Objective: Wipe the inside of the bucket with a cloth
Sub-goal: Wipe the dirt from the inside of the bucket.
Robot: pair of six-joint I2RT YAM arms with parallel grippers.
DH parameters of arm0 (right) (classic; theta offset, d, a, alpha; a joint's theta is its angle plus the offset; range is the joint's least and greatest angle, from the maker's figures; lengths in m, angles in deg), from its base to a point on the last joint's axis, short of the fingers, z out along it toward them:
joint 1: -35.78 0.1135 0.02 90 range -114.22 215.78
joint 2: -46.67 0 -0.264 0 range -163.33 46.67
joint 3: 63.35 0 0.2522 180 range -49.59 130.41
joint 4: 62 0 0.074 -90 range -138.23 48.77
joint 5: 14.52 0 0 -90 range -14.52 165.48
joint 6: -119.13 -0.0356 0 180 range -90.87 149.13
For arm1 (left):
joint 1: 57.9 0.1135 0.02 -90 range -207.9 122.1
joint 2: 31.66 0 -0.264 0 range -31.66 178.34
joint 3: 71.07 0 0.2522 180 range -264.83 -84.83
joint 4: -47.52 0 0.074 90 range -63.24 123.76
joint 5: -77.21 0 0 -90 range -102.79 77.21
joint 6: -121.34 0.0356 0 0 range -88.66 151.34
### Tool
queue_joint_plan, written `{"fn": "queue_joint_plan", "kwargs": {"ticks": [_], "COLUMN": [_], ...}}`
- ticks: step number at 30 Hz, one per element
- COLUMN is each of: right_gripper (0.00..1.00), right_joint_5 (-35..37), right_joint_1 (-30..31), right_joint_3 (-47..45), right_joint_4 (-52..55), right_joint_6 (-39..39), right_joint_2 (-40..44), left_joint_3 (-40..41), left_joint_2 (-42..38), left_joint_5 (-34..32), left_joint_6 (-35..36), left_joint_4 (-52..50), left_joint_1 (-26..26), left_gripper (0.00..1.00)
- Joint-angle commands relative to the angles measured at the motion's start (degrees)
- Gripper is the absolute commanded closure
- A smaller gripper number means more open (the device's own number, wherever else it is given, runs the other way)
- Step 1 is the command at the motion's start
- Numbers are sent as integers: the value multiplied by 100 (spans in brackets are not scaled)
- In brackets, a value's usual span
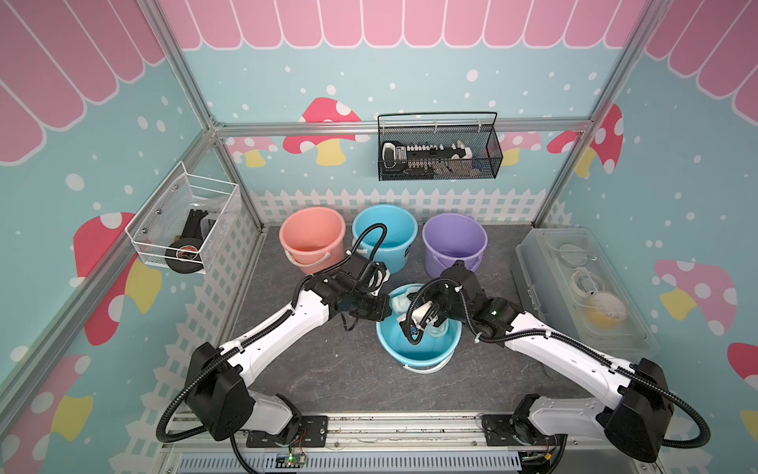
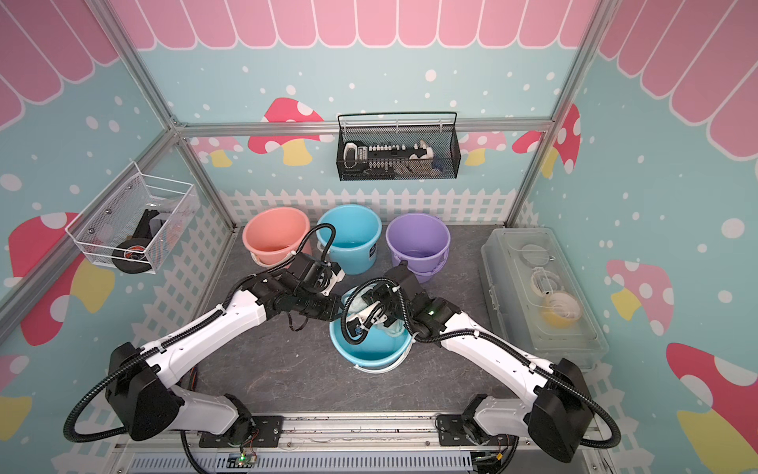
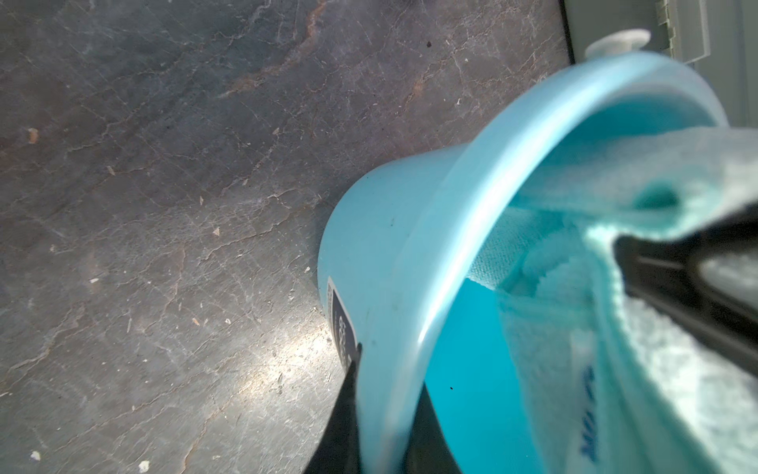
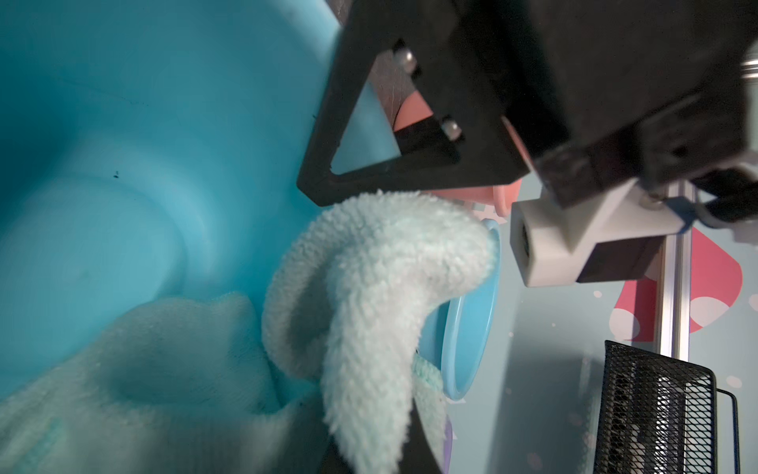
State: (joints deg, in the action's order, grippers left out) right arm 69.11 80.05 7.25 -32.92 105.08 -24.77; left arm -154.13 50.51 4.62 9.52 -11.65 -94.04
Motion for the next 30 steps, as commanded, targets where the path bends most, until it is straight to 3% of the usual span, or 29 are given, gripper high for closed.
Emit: {"fn": "queue_joint_plan", "kwargs": {"ticks": [1, 10, 20, 30], "right_gripper": [100, 100, 100, 100], "right_joint_5": [-495, -1088, 427, 633], "right_joint_1": [63, 112, 108, 99], "right_joint_3": [246, 812, 147, -188], "right_joint_4": [482, -127, -645, -1264], "right_joint_6": [-278, -639, 687, 721], "right_joint_2": [113, -83, -390, -1310], "left_joint_3": [-249, -227, -189, -242], "left_joint_2": [31, -29, -179, -369], "left_joint_5": [50, 66, 268, 394], "left_joint_6": [145, 163, 297, 429], "left_joint_4": [45, 41, 41, 42], "left_joint_1": [-13, -9, -11, -68], "left_gripper": [100, 100, 100, 100]}}
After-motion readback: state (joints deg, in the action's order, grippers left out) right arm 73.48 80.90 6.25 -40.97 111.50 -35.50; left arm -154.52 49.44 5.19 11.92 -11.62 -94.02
